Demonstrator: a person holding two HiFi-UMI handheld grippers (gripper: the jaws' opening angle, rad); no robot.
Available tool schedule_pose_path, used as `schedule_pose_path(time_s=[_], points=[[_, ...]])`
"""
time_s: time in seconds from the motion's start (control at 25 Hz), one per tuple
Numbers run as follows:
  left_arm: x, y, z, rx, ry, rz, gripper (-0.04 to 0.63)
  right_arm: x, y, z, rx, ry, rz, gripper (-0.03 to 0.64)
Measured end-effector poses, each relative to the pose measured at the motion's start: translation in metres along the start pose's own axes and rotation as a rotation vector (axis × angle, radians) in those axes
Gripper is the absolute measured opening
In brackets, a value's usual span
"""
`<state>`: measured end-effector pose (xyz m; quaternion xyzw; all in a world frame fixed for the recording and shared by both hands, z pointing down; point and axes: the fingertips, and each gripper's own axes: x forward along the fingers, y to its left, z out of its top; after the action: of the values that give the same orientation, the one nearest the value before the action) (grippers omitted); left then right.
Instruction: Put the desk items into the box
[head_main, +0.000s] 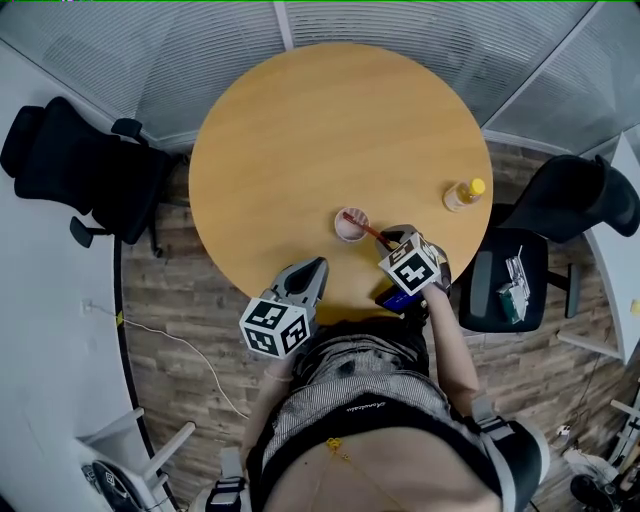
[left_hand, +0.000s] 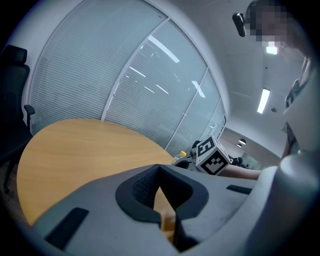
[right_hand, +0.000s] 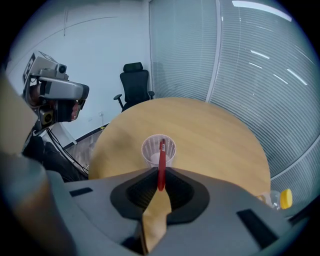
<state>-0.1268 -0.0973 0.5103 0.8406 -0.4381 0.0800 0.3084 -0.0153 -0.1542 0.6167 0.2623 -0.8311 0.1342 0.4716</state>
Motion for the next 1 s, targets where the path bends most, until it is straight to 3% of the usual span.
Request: schedule_pose_path(time_s=[0.36, 1.0], points=[[0.003, 0.006, 0.000, -0.012, 0.002, -0.005, -0.002, 0.014, 0.003, 0.007, -0.096, 0.063, -0.017, 0.060], [0.001, 0.015, -0.003, -0.022, 0.007, 0.017, -0.003, 0.035, 0.007, 0.017, -0.112, 0.031, -0.007, 0.060]])
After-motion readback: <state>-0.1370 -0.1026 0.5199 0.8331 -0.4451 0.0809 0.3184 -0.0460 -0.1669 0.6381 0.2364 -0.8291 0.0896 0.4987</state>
